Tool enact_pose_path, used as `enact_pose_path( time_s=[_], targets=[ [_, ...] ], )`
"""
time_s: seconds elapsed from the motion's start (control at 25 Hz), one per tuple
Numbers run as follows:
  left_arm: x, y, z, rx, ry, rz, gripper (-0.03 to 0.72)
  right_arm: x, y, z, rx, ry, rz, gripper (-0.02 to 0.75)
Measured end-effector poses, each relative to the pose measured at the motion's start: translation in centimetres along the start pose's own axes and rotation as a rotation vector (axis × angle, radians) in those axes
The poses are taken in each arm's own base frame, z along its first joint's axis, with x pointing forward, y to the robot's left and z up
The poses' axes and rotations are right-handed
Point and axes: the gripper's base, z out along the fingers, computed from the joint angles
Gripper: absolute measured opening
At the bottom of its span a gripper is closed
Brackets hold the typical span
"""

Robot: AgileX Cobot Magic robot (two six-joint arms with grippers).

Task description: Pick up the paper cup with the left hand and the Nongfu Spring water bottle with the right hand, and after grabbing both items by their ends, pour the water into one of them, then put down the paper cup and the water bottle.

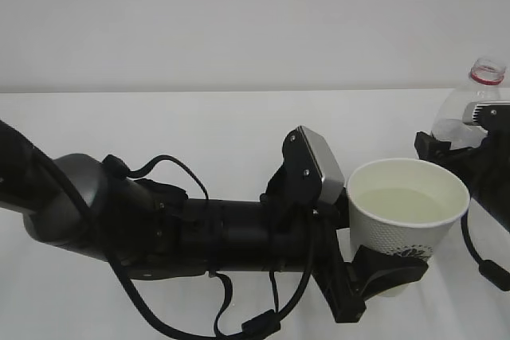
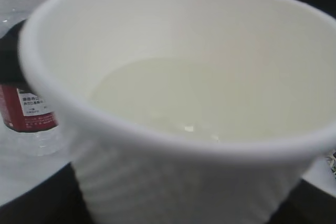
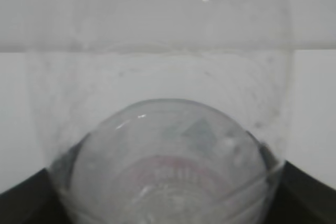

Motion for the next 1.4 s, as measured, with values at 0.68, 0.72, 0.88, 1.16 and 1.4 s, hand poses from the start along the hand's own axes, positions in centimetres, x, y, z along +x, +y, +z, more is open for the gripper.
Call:
enact_pose_path(
  time_s=[0.68, 0.72, 0.88, 1.16, 1.4],
  targets=[
    [0.0, 0.0, 0.0, 0.0, 0.0, 0.0, 0.528, 1.5, -0.4, -2.2, -0.011, 0.004, -0.019, 0.602],
    [0.0, 0.0, 0.0, 0.0, 0.0, 0.0, 0.528, 1.6, -0.4, -2.5, -0.011, 0.011, -0.014, 0.602],
    [0.0, 0.0, 0.0, 0.0, 0.0, 0.0, 0.528, 2.1, -0.7, -3.9, -0.01, 0.035, 0.008, 0.602],
    [0.0, 0.0, 0.0, 0.0, 0.0, 0.0, 0.528, 1.7, -1.1, -6.3, -0.011, 0.017, 0.01, 0.602],
    [0.0, 0.0, 0.0, 0.0, 0.0, 0.0, 0.528, 1.2, -1.3, -8.3, -0.019, -0.011, 0.012, 0.602]
  ],
)
